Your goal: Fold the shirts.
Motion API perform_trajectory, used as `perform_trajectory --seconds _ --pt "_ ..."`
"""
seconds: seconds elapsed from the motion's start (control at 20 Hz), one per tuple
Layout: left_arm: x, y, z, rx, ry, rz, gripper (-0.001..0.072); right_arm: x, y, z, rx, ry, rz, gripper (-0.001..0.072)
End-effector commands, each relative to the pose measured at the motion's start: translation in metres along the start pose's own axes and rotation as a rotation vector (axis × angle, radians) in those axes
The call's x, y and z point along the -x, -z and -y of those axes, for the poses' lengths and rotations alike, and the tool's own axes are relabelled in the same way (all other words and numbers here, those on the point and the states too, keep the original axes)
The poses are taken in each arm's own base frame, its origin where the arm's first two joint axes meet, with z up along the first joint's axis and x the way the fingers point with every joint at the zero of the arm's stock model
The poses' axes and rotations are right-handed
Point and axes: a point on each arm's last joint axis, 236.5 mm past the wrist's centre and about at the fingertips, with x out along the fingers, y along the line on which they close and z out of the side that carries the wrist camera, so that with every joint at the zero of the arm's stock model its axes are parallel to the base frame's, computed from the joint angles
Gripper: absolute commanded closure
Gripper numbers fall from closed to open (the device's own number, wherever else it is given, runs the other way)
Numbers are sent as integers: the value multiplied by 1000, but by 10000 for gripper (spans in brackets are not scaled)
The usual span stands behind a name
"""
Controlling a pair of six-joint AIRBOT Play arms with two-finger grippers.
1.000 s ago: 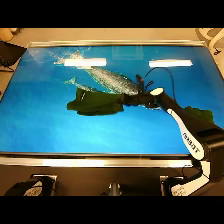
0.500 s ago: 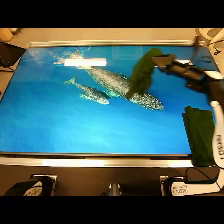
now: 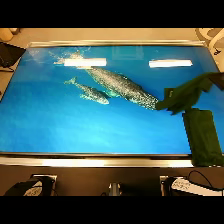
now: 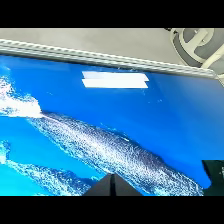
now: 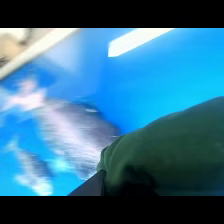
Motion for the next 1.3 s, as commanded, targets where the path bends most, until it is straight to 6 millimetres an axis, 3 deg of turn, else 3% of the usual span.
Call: perform_trajectory --seconds 0.0,0.15,0.35,0.6,0.85,0.95,1.1,1.25 --pt "1 -1 4 7 13 5 681 40 5 53 -22 152 -7 690" --pt "1 -2 7 15 28 8 681 45 2 73 -2 236 7 691" --pt "1 -2 8 17 32 9 681 50 -26 84 -44 282 134 691" --pt "1 -2 8 17 32 9 681 58 -16 85 -74 332 93 690" --pt "3 -3 9 13 32 13 681 94 -5 91 -170 518 85 691" --pt "6 -4 12 9 33 20 681 112 6 94 -223 602 65 691" --pt "14 -7 17 -9 36 36 682 142 38 98 -286 746 -30 691" --pt "20 -10 22 -38 38 50 681 172 99 104 -316 879 -293 691"
